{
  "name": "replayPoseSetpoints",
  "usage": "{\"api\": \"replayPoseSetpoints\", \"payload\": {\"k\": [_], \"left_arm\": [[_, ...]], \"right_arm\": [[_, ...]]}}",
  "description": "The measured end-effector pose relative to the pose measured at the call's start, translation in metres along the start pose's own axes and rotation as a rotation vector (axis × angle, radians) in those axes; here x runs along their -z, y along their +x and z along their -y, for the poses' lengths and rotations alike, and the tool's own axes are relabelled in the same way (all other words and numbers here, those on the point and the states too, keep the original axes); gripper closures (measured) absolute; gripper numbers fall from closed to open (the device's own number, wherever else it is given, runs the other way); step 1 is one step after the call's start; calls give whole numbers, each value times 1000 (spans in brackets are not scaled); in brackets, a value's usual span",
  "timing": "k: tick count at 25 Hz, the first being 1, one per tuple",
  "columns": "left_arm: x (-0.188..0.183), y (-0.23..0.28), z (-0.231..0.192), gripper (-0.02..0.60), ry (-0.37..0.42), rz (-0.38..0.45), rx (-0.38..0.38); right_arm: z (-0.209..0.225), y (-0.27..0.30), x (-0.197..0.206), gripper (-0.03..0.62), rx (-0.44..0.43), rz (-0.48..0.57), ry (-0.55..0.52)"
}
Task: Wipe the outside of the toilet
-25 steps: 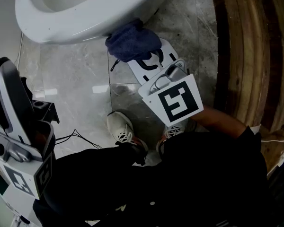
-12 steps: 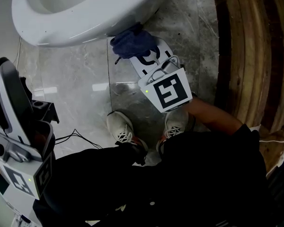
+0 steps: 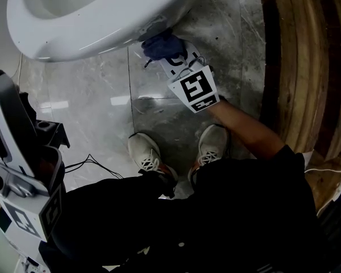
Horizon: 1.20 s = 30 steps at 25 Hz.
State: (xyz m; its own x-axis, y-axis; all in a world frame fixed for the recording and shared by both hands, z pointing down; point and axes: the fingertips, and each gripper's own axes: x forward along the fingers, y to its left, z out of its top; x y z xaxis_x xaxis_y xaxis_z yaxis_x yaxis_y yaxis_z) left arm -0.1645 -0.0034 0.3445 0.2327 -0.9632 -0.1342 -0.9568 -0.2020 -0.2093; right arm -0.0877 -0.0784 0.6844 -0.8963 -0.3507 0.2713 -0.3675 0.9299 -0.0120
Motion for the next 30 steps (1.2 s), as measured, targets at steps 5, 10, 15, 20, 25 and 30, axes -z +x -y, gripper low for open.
{"api": "replayPoseSetpoints", "payload": {"k": [5, 10, 15, 20, 25, 30], "left_arm": [[0, -3, -1, 571, 1, -2, -3], [-2, -2, -1, 571, -3, 2, -4], [-1, 6, 2, 571, -36, 16, 8], [9, -23, -5, 571, -34, -5, 10], [-1, 1, -2, 571, -12, 0, -9], [-1, 1, -1, 571, -23, -1, -3]], "right_arm": [[2, 13, 27, 551, -15, -70, 32], [6, 24, 54, 551, -22, -163, 75], [6, 33, 73, 551, -36, -239, 120], [5, 37, 90, 551, -53, -284, 146], [5, 35, 92, 551, -47, -275, 141], [1, 23, 84, 551, -60, -285, 126]]}}
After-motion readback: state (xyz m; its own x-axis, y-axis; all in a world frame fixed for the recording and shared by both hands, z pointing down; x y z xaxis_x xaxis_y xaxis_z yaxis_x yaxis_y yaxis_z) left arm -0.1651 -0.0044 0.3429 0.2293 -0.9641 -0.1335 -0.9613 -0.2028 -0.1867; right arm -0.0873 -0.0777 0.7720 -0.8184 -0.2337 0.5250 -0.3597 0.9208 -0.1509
